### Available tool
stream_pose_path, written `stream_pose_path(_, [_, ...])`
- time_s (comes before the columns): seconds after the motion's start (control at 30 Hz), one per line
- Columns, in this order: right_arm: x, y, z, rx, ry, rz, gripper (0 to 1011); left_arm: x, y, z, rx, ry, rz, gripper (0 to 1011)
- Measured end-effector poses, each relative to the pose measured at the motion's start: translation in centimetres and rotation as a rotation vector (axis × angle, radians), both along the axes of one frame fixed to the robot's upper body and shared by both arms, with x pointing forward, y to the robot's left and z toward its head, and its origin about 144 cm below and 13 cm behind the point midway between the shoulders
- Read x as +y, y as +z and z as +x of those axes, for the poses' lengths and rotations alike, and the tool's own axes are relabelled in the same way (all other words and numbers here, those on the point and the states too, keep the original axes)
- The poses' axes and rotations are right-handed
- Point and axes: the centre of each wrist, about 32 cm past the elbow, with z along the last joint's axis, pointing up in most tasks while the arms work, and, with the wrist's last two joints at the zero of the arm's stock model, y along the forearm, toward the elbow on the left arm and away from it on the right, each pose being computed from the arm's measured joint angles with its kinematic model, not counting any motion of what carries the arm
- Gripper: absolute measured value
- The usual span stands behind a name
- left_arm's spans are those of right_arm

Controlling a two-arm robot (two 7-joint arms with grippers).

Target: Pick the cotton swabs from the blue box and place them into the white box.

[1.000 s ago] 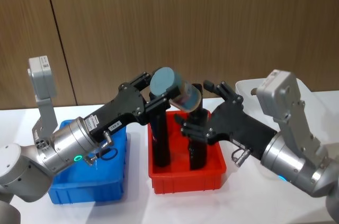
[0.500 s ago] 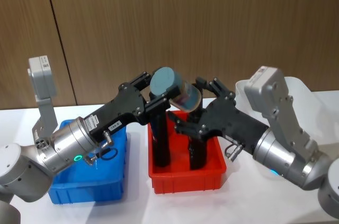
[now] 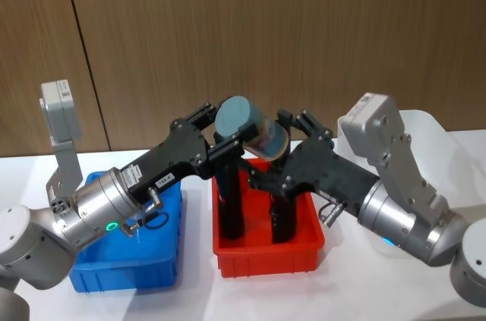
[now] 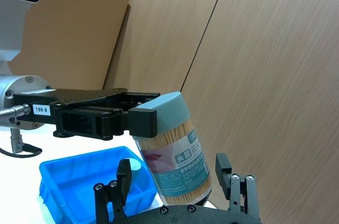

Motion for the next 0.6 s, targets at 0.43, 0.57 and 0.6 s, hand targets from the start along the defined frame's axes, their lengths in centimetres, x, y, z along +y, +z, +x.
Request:
stream_pose_path(0.43, [0.08, 0.08, 0.28, -0.01, 0.014, -0.004, 718, 0.0, 0.0, 0.0, 0.0, 0.0, 0.0, 672])
stream_pose_path(0.57, [0.1, 0.11, 0.3, -0.013, 0.017, -0.004, 674, 0.0, 0.01, 0.0, 0.0, 0.0, -0.001, 673])
stream_pose_path(0.6, [0.1, 0.13, 0.3, -0.014, 0.018, -0.005, 671, -0.01, 0.01, 0.0, 0.0, 0.0, -0.001, 672])
